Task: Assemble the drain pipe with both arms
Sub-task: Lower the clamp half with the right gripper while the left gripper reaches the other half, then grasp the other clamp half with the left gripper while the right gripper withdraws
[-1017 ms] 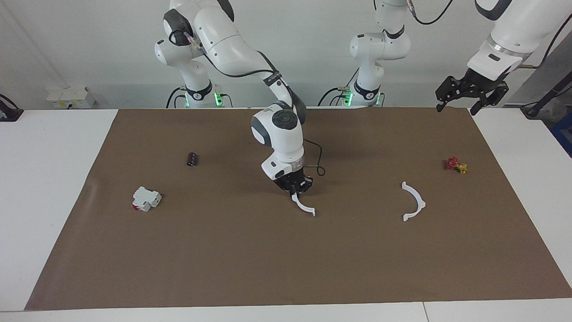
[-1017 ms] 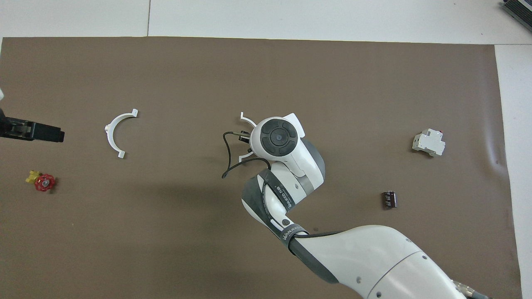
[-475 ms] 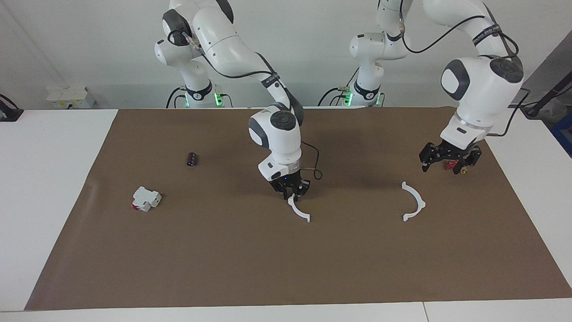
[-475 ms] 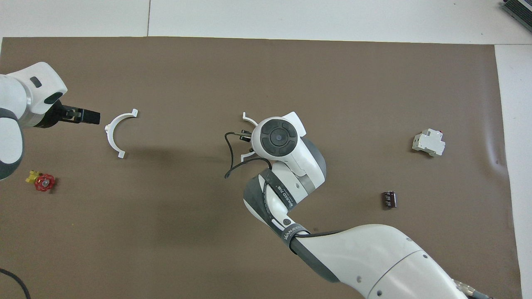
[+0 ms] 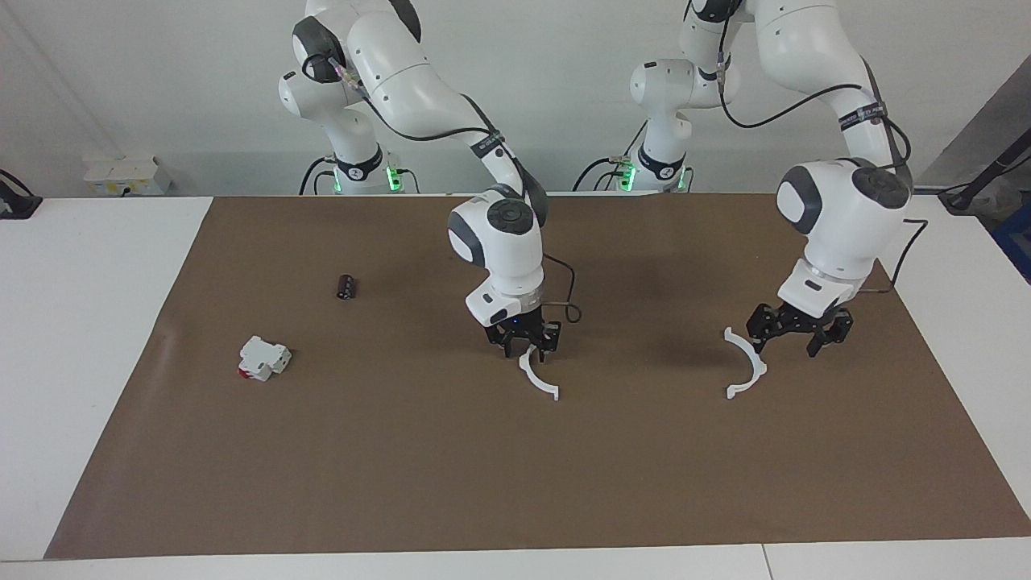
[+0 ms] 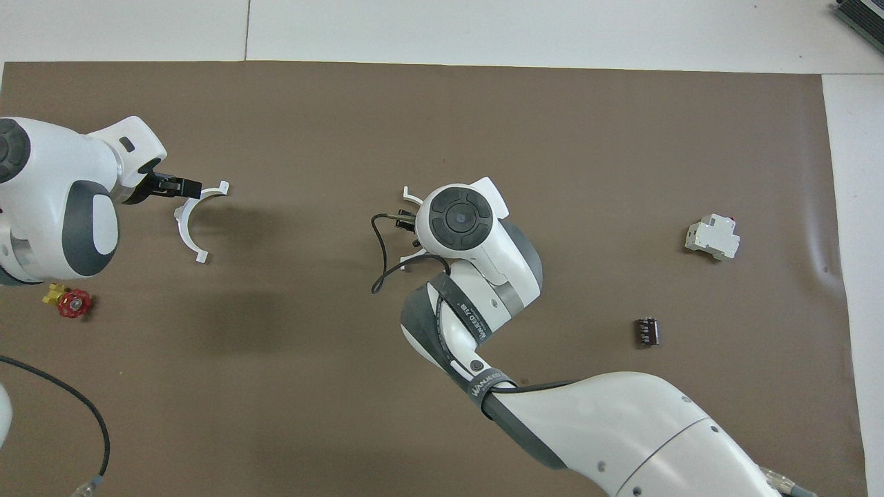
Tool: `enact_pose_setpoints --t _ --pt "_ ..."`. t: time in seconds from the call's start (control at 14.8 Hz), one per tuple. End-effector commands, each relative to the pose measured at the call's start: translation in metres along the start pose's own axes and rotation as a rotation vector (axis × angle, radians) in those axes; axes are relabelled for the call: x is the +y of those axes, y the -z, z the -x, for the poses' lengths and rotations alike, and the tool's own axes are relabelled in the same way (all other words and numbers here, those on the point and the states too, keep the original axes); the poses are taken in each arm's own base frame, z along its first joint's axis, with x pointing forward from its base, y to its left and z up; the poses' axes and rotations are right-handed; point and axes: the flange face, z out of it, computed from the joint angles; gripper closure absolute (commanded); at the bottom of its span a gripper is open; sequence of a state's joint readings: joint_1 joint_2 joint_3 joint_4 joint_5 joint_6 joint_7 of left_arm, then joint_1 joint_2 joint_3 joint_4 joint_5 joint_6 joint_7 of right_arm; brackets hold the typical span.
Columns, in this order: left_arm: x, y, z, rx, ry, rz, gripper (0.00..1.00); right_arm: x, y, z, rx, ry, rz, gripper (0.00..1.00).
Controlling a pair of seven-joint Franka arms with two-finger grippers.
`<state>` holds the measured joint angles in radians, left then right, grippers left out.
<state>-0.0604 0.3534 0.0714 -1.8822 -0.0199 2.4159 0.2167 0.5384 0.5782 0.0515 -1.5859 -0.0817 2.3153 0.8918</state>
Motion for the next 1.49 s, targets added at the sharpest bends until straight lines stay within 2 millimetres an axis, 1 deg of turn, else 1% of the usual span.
enact_pose_setpoints --t 0.0,0.14,0.27,0.34,0.54,0.61,0.68,0.75,0.88,0.95,1.02,1.08,1.22,1.36,1.42 --pt "-0.008 -0.015 0.020 0.007 -0.006 -0.004 0.18 0.013 0.033 -0.031 -0.022 0.032 0.039 0.07" --pt "-0.006 -0.023 0.029 0.019 -0.003 -0.006 0.18 0.031 0.063 -0.047 -0.036 0.043 0.059 0.07" --pt "-0.004 -0.030 0.041 0.040 0.001 -0.011 0.19 0.057 0.092 -0.063 -0.052 0.071 0.079 0.07" --pt "-0.004 -0.033 0.044 0.033 0.003 -0.010 0.19 0.072 0.107 -0.071 -0.062 0.089 0.091 0.07" --pt "-0.001 -0.031 0.044 0.028 0.003 -0.008 0.20 0.126 0.154 -0.095 -0.117 0.140 0.072 0.06" --pt "0.001 -0.030 0.043 0.030 0.003 -0.007 0.23 0.141 0.165 -0.100 -0.130 0.143 0.080 0.06" --pt "0.003 -0.030 0.043 0.029 0.006 -0.007 0.29 0.151 0.175 -0.101 -0.137 0.140 0.086 0.06" --pt "0.003 -0.029 0.043 0.030 0.008 -0.007 0.41 0.162 0.190 -0.102 -0.133 0.143 0.085 0.05" --pt "0.004 -0.026 0.044 0.016 0.029 -0.002 0.67 0.187 0.211 -0.106 -0.148 0.148 0.095 0.04" --pt "0.005 -0.023 0.045 0.002 0.051 0.001 0.83 0.201 0.220 -0.108 -0.154 0.155 0.098 0.04" --pt "0.007 -0.024 0.048 -0.019 0.077 0.006 0.97 0.214 0.228 -0.107 -0.163 0.174 0.102 0.04" --pt "0.007 -0.023 0.050 -0.025 0.096 0.007 1.00 0.226 0.233 -0.104 -0.172 0.184 0.104 0.04" --pt "0.008 -0.022 0.049 -0.020 0.102 0.006 1.00 0.248 0.244 -0.092 -0.177 0.210 0.107 0.03" --pt "0.007 -0.016 0.040 -0.001 0.119 0.002 1.00 0.267 0.257 -0.079 -0.175 0.232 0.107 0.03" --pt "0.014 -0.013 0.034 0.010 0.104 0.003 1.00 0.270 0.262 -0.074 -0.172 0.230 0.107 0.03"
